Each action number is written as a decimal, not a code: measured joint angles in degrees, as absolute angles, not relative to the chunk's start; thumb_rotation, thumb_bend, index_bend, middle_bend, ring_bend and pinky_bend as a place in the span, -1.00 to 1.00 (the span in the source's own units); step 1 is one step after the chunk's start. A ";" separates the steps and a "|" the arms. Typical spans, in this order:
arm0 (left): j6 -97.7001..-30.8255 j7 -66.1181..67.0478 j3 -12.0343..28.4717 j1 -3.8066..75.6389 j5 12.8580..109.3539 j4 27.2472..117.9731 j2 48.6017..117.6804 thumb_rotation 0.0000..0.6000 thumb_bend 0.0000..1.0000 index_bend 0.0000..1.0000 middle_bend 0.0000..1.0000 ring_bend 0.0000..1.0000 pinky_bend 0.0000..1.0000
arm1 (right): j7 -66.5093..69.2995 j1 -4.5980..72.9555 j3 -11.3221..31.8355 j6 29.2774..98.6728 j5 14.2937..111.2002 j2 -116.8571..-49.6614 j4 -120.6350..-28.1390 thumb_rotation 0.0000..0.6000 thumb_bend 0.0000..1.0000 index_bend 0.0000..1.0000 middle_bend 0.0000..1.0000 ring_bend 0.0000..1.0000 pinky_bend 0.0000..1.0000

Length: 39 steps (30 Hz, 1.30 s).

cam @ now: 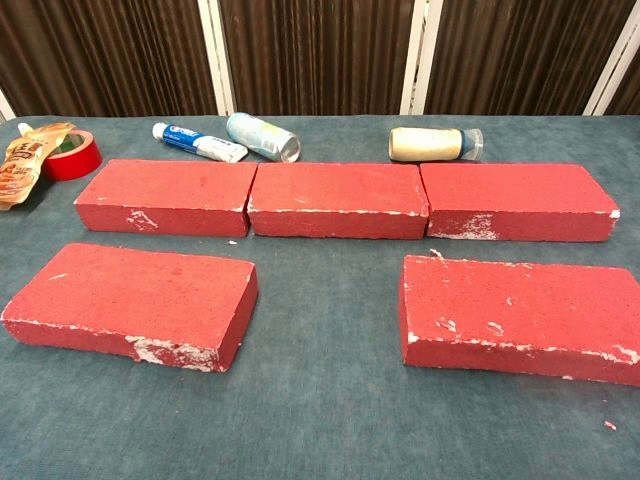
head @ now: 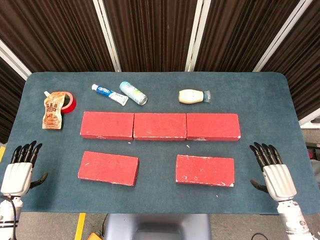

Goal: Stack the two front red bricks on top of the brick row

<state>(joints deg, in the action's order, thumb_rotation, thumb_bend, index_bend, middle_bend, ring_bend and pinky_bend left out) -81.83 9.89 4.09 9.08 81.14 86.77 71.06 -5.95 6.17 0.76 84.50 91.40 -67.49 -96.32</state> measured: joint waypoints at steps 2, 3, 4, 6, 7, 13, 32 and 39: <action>-81.92 9.85 4.08 9.04 81.18 86.96 70.96 1.00 -0.50 -1.00 -1.00 -1.00 -1.00 | -6.05 6.14 0.73 84.54 91.51 -67.54 -96.31 1.00 -1.00 -0.87 -0.72 -0.93 -1.00; -81.99 9.79 4.10 9.04 81.28 87.06 70.96 1.00 -0.50 -1.00 -1.00 -1.00 -1.00 | -6.12 6.09 0.72 84.59 91.50 -67.54 -96.33 1.00 -1.00 -0.87 -0.72 -0.93 -1.00; -81.99 9.77 4.10 9.06 81.33 87.09 71.00 1.00 -0.50 -1.00 -1.00 -1.00 -1.00 | -6.15 6.04 0.71 84.59 91.45 -67.54 -96.32 1.00 -1.00 -0.87 -0.72 -0.93 -1.00; -81.77 9.77 3.99 9.08 81.32 87.29 70.99 1.00 -0.50 -1.00 -1.00 -1.00 -1.00 | -6.11 5.99 0.70 84.50 91.27 -67.40 -96.36 1.00 -1.00 -0.87 -0.72 -0.93 -1.00; -81.59 9.78 3.93 9.09 81.27 87.44 70.94 1.00 -0.50 -1.00 -1.00 -1.00 -1.00 | -6.02 5.98 0.77 84.54 91.23 -67.38 -96.35 1.00 -1.00 -0.87 -0.72 -0.93 -1.00; -81.13 9.66 3.94 9.23 81.00 87.76 70.69 1.00 -0.51 -1.00 -1.00 -1.00 -1.00 | -5.85 5.98 0.93 84.45 91.01 -67.43 -96.12 1.00 -1.00 -0.87 -0.72 -0.93 -1.00; -69.12 7.63 4.60 14.49 77.23 102.19 59.49 1.00 -0.54 -1.00 -1.00 -1.00 -1.00 | -3.27 6.34 0.97 83.18 90.42 -66.79 -96.14 1.00 -1.00 -0.85 -0.72 -0.93 -1.00; -58.66 16.10 5.83 21.16 66.20 116.93 51.29 1.00 -0.61 -1.00 -1.00 -1.00 -1.00 | -2.89 6.61 1.23 82.25 89.34 -66.70 -95.83 1.00 -1.00 -0.84 -0.72 -0.93 -1.00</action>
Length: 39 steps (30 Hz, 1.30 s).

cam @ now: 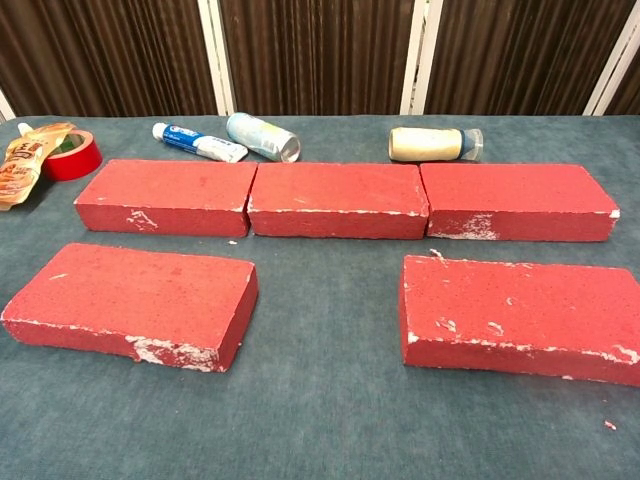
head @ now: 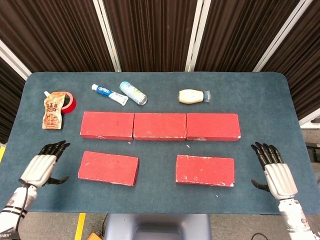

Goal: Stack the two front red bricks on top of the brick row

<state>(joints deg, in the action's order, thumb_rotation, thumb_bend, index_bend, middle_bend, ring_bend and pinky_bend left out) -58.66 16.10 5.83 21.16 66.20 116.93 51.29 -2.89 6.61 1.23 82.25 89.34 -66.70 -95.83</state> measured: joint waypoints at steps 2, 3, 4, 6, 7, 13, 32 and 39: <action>-56.83 18.73 6.05 23.25 62.37 119.27 50.34 1.00 -0.83 -1.00 -1.00 -1.00 -1.00 | -2.76 6.72 1.27 81.99 89.20 -66.68 -95.70 1.00 -1.00 -0.84 -0.72 -0.93 -1.00; -56.03 20.77 6.17 24.67 59.87 120.66 49.98 1.00 -0.91 -1.00 -1.00 -1.00 -1.00 | -2.68 6.78 1.27 81.87 89.18 -66.69 -95.61 1.00 -1.00 -0.84 -0.72 -0.93 -1.00; -55.64 22.38 6.25 25.75 58.06 121.65 49.84 1.00 -1.00 -1.00 -1.00 -1.00 -1.00 | -2.65 6.84 1.27 81.79 89.19 -66.72 -95.53 1.00 -1.00 -0.84 -0.72 -0.93 -1.00; -55.21 26.10 6.36 28.27 53.97 123.59 49.89 1.00 -1.00 -1.00 -1.00 -1.00 -1.00 | -2.63 6.94 1.25 81.59 89.18 -66.81 -95.41 1.00 -1.00 -0.84 -0.72 -0.93 -1.00; -55.17 27.59 6.39 29.33 52.30 124.28 50.08 1.00 -1.00 -1.00 -1.00 -1.00 -1.00 | -2.63 6.98 1.25 81.49 89.14 -66.86 -95.36 1.00 -1.00 -0.84 -0.72 -0.93 -1.00; -56.98 34.72 6.24 35.66 43.89 127.58 54.04 1.00 -1.00 -1.00 -1.00 -1.00 -1.00 | -2.76 7.13 1.35 81.11 88.66 -67.00 -95.22 1.00 -1.00 -0.83 -0.72 -0.93 -1.00; -67.33 39.27 4.37 40.62 37.39 124.96 67.56 1.00 -1.00 -1.00 -1.00 -1.00 -1.00 | -2.73 7.28 1.34 80.64 88.26 -67.05 -95.34 1.00 -1.00 -0.82 -0.72 -0.93 -1.00; -69.04 39.92 4.51 41.91 36.92 122.27 71.76 1.00 -1.00 -1.00 -1.00 -1.00 -1.00 | -2.71 7.30 1.44 80.65 88.02 -67.08 -95.33 1.00 -1.00 -0.82 -0.72 -0.93 -1.00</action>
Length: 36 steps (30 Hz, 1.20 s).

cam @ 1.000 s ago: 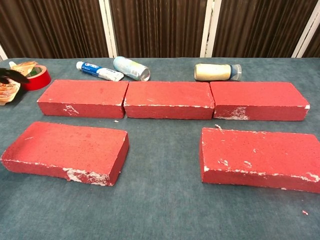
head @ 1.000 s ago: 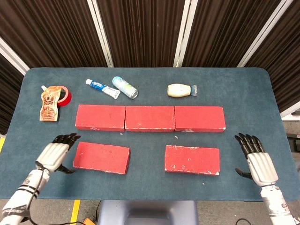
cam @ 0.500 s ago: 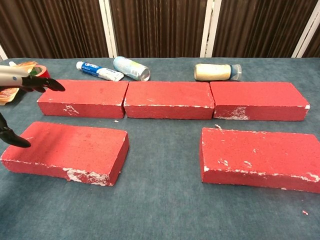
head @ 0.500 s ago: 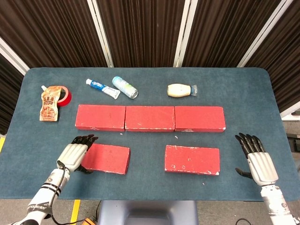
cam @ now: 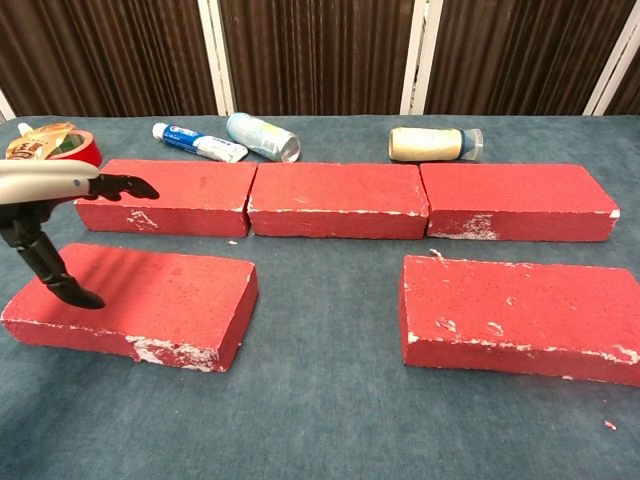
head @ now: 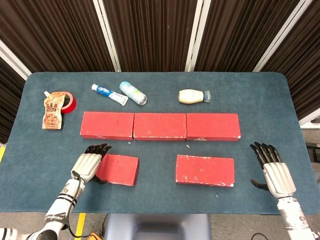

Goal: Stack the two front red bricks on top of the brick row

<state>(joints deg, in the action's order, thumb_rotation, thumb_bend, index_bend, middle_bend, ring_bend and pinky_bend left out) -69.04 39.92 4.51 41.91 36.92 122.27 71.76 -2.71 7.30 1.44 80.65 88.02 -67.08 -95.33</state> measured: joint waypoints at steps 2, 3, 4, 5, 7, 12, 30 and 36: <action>-69.62 40.08 4.56 42.12 36.94 121.60 72.97 1.00 -1.00 -1.00 -1.00 -1.00 -1.00 | -2.58 7.28 1.46 80.71 88.02 -67.06 -95.32 1.00 -1.00 -0.81 -0.72 -0.93 -1.00; -69.92 40.18 4.59 42.26 36.89 121.09 73.78 1.00 -1.00 -1.00 -1.00 -1.00 -1.00 | -2.54 7.28 1.48 80.70 87.99 -67.05 -95.28 1.00 -1.00 -0.81 -0.72 -0.93 -1.00; -70.11 40.25 4.58 42.35 36.82 120.74 74.36 1.00 -1.00 -1.00 -1.00 -1.00 -1.00 | -2.52 7.29 1.49 80.68 87.96 -67.03 -95.28 1.00 -1.00 -0.81 -0.72 -0.93 -1.00; -70.29 40.34 4.55 42.44 36.72 120.42 74.87 1.00 -1.00 -1.00 -1.00 -1.00 -1.00 | -2.48 7.30 1.49 80.66 87.94 -67.02 -95.28 1.00 -1.00 -0.81 -0.72 -0.93 -1.00; -70.62 40.67 4.51 42.72 36.23 119.78 75.70 1.00 -1.00 -1.00 -1.00 -1.00 -1.00 | -2.38 7.30 1.47 80.62 87.94 -67.00 -95.23 1.00 -1.00 -0.81 -0.72 -0.93 -1.00; -70.79 41.62 4.29 43.33 34.56 119.23 76.44 1.00 -1.00 -1.00 -1.00 -1.00 -1.00 | -2.29 7.36 1.51 80.52 87.82 -67.03 -95.15 1.00 -1.00 -0.81 -0.72 -0.93 -1.00; -69.57 40.95 1.77 42.97 34.45 116.57 77.32 1.00 -1.00 -1.00 -1.00 -1.00 -1.00 | -3.11 7.49 1.48 80.14 87.48 -67.44 -95.26 1.00 -1.00 -0.81 -0.72 -0.93 -1.00; -69.30 41.07 1.61 43.13 34.25 115.70 78.40 1.00 -1.00 -1.00 -1.00 -1.00 -1.00 | -3.34 7.50 1.46 80.03 87.30 -67.52 -95.31 1.00 -1.00 -0.81 -0.72 -0.93 -1.00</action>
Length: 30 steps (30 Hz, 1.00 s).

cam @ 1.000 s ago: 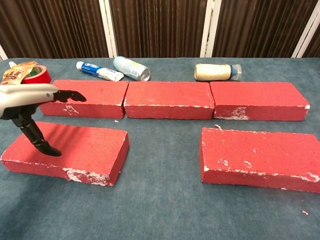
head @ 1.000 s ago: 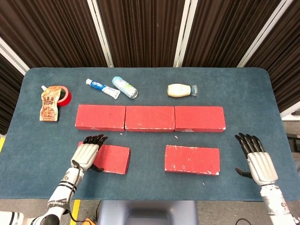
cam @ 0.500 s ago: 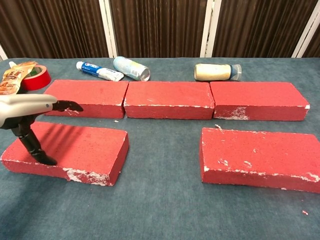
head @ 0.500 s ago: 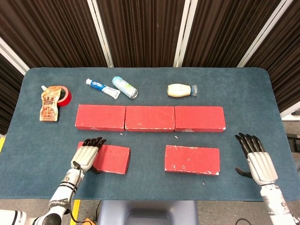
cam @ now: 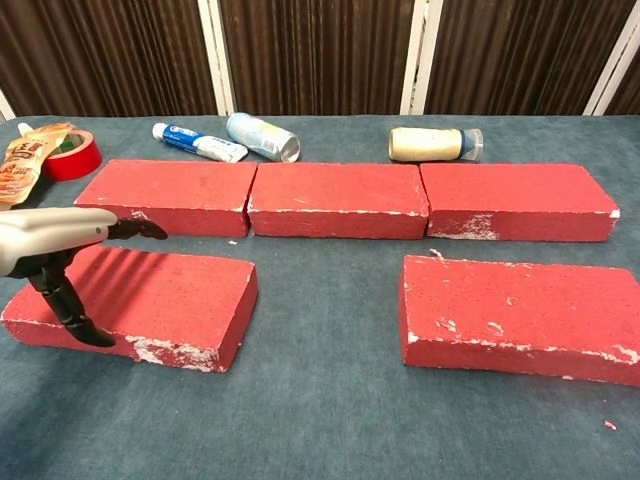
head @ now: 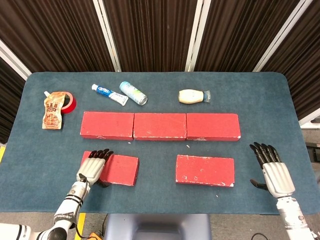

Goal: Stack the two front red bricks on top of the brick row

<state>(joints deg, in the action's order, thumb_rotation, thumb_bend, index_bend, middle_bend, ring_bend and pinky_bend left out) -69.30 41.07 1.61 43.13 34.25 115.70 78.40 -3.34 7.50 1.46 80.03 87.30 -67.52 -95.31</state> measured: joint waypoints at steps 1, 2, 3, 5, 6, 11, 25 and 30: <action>-69.29 41.10 1.61 43.16 34.19 115.59 78.58 1.00 -1.00 -1.00 -1.00 -1.00 -1.00 | -3.33 7.50 1.48 80.03 87.27 -67.52 -95.32 1.00 -1.00 -0.81 -0.72 -0.93 -1.00; -69.28 41.12 1.64 43.21 34.12 115.49 78.77 1.00 -1.00 -1.00 -1.00 -1.00 -1.00 | -3.32 7.50 1.49 80.03 87.22 -67.52 -95.33 1.00 -1.00 -0.81 -0.72 -0.93 -1.00; -69.27 41.17 1.70 43.31 34.09 115.35 79.00 1.00 -1.00 -1.00 -1.00 -1.00 -1.00 | -3.28 7.51 1.49 79.96 87.19 -67.52 -95.35 1.00 -1.00 -0.81 -0.72 -0.93 -1.00; -69.27 41.39 1.88 43.55 34.11 115.08 79.36 1.00 -1.00 -1.00 -1.00 -1.00 -1.00 | -3.16 7.56 1.45 79.82 87.18 -67.49 -95.42 1.00 -1.00 -0.81 -0.72 -0.93 -1.00; -69.31 41.60 2.02 43.71 34.09 114.94 79.59 1.00 -1.00 -1.00 -1.00 -1.00 -1.00 | -3.20 7.59 1.45 79.78 87.18 -67.50 -95.41 1.00 -1.00 -0.81 -0.72 -0.93 -1.00; -69.46 42.37 2.55 44.42 33.73 114.22 80.57 1.00 -1.00 -1.00 -1.00 -1.00 -1.00 | -3.38 7.63 1.39 79.63 87.12 -67.54 -95.44 1.00 -1.00 -0.81 -0.72 -0.93 -1.00; -68.72 44.02 2.67 45.83 31.37 112.27 82.03 1.00 -1.00 -1.00 -1.00 -1.00 -1.00 | -3.35 7.69 1.40 79.45 86.91 -67.48 -95.54 1.00 -1.00 -0.80 -0.72 -0.93 -1.00; -68.81 45.23 2.35 46.37 30.83 111.76 82.37 1.00 -1.00 -1.00 -1.00 -1.00 -1.00 | -3.45 7.73 1.30 79.32 86.97 -67.51 -95.63 1.00 -1.00 -0.80 -0.72 -0.93 -1.00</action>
